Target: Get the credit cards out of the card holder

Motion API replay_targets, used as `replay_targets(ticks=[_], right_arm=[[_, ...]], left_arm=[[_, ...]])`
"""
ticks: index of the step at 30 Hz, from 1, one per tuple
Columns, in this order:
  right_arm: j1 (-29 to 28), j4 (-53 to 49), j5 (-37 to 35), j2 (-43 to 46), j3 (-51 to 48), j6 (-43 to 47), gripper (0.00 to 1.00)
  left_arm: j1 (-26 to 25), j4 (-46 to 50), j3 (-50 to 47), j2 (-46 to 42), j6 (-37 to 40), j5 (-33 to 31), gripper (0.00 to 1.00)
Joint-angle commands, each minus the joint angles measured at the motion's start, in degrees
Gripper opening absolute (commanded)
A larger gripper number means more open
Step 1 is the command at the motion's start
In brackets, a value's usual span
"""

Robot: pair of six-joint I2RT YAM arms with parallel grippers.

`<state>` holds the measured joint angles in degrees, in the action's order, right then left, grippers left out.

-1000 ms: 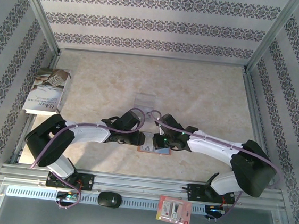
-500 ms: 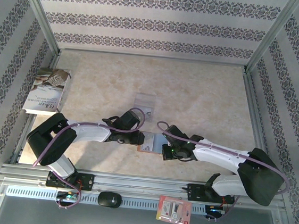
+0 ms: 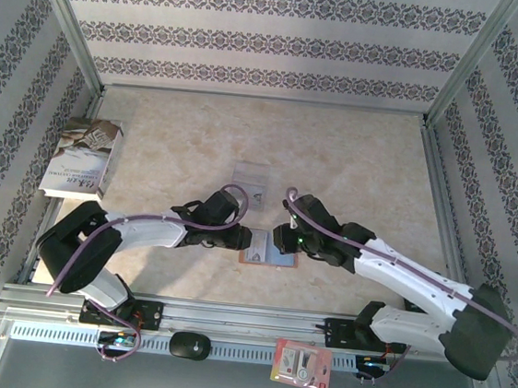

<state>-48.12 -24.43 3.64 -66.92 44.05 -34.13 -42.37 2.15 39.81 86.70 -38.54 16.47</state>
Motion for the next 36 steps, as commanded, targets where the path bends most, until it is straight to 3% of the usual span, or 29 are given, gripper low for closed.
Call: replay_targets(ticks=[1,9,16,22,28,36], right_arm=[[0.65,4.24,4.18,-5.41,-0.55,-0.53,0.13],[1.35,11.44,3.49,-10.67,-9.93,-6.15,0.08],[1.44,11.68,2.11,-15.04,-10.61,-6.95,0.07],[0.20,7.40,-0.79,-6.70,-5.62,-3.95,0.21],[1.85,13.30,7.49,-8.15,-2.35,-3.14,0.25],[4.32,21.10,13.32,-17.61,-3.94,-9.12,0.19]], left_arm=[[-0.01,1.01,-0.35,-3.22,1.68,-1.72,0.40],[-0.08,-1.36,-0.26,-1.51,2.31,-0.13,0.41],[-0.09,-2.09,0.12,0.26,2.62,0.43,0.41],[-0.08,0.00,0.25,-1.72,3.91,-0.79,0.42],[-0.08,0.22,0.52,-1.13,4.62,-0.81,0.41],[-0.36,-0.75,0.87,0.61,4.62,-0.38,0.35]])
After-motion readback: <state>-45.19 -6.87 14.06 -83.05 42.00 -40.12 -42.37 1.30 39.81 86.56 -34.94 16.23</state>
